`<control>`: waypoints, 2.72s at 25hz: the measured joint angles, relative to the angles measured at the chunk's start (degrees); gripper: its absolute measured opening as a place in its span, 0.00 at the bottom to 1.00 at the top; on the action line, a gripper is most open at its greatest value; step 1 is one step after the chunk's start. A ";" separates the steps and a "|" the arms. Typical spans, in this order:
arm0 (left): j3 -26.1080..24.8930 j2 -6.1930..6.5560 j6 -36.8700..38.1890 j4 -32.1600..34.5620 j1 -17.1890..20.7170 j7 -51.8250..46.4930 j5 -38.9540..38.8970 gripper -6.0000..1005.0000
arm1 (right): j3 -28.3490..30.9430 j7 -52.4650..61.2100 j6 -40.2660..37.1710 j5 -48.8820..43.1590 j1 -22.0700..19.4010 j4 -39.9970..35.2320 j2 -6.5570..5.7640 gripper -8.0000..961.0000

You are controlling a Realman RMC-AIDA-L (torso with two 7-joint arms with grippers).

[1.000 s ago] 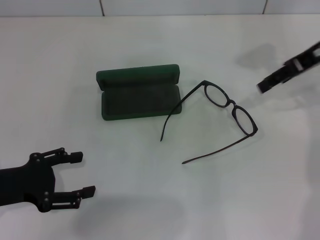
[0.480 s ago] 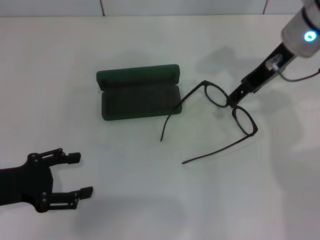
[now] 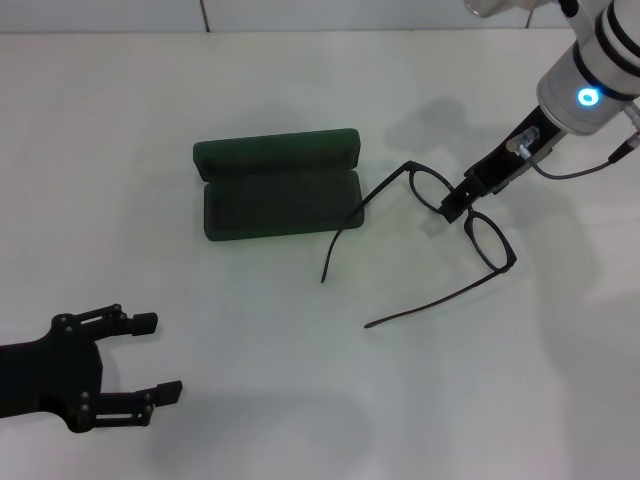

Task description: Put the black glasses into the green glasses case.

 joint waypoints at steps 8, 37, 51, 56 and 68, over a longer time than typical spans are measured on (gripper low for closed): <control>-0.03 0.00 0.01 -0.16 -0.17 0.03 0.00 0.87 | -4.42 0.31 1.37 2.11 -0.23 1.01 0.12 0.75; -0.03 -0.09 -0.09 -0.21 -0.73 -0.43 1.30 0.86 | -8.94 0.01 1.09 5.13 -3.28 -3.53 -0.40 0.10; -0.03 -0.61 0.38 -0.27 -0.96 -1.86 1.00 0.86 | 6.72 -9.97 -8.03 6.95 -10.69 -13.34 -0.99 0.06; -0.03 -0.81 0.65 -0.69 -1.81 -4.69 0.84 0.86 | 10.48 -18.64 -7.84 15.27 -14.65 -15.48 -1.12 0.06; -0.02 0.16 2.11 -15.23 -11.44 -7.59 -0.03 0.86 | 12.45 -44.19 -3.52 39.24 -23.08 -12.81 -0.85 0.05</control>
